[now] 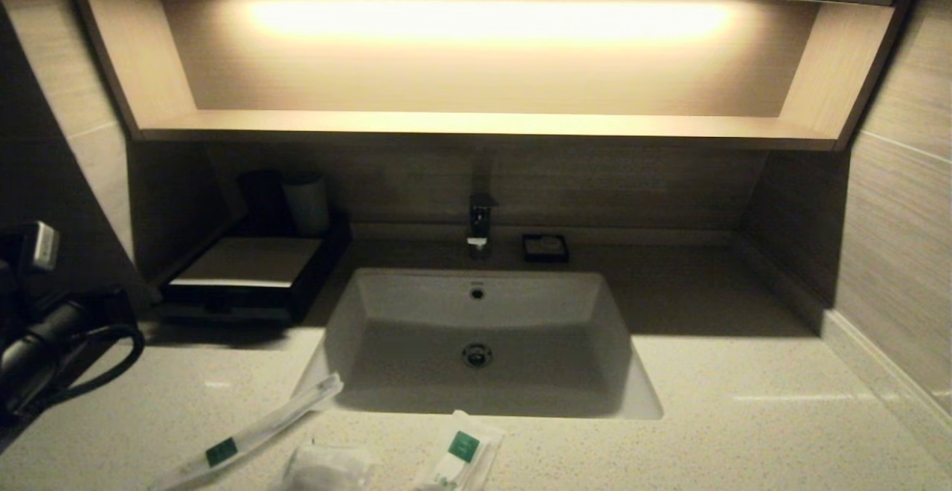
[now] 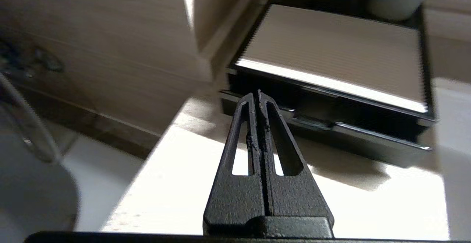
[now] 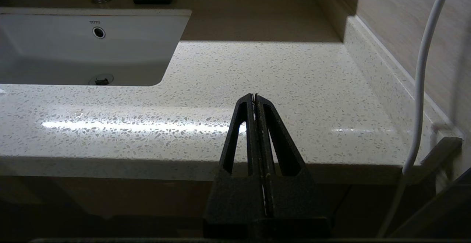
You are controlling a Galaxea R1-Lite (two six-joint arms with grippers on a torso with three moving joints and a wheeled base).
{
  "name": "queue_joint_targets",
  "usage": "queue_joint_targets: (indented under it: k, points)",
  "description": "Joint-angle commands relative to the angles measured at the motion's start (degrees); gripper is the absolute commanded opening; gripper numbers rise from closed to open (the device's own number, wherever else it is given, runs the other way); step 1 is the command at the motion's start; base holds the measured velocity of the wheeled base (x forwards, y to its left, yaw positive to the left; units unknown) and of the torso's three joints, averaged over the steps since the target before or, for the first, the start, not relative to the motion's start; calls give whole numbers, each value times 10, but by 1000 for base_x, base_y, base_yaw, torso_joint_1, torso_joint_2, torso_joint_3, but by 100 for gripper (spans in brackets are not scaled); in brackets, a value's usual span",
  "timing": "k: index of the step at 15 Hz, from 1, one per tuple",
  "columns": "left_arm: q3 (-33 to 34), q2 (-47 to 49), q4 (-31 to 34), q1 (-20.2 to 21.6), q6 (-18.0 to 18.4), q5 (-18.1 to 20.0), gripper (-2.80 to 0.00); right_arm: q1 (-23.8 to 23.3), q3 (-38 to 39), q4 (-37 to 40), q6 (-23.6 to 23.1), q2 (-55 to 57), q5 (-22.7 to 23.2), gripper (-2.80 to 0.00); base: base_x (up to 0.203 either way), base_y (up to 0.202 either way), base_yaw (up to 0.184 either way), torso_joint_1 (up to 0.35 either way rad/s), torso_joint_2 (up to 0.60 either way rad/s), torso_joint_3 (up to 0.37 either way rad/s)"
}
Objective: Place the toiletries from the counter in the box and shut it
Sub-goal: Open the drawer
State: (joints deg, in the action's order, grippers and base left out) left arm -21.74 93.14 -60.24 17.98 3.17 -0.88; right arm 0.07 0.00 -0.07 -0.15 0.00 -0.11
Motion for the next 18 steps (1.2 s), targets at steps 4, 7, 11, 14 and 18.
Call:
queue_joint_targets:
  k: [4, 7, 11, 14, 18]
  points:
    - [-22, 30, 30, 13, 9, 35, -280, 0, 1, 0, 0, 0, 0, -280, 0, 0, 0, 0, 0, 0]
    - [-63, 6, 145, 13, 2, 49, -280, 0, 1, 0, 0, 0, 0, -280, 0, 0, 0, 0, 0, 0]
    - [-122, -11, 273, -4, -31, 66, -280, 0, 1, 0, 0, 0, 0, -280, 0, 0, 0, 0, 0, 0]
    - [-138, -3, 283, -18, -33, 68, -280, 0, 1, 0, 0, 0, 0, -280, 0, 0, 0, 0, 0, 0]
    - [-170, 45, 291, -44, -41, 72, -280, 0, 1, 0, 0, 0, 0, -280, 0, 0, 0, 0, 0, 0]
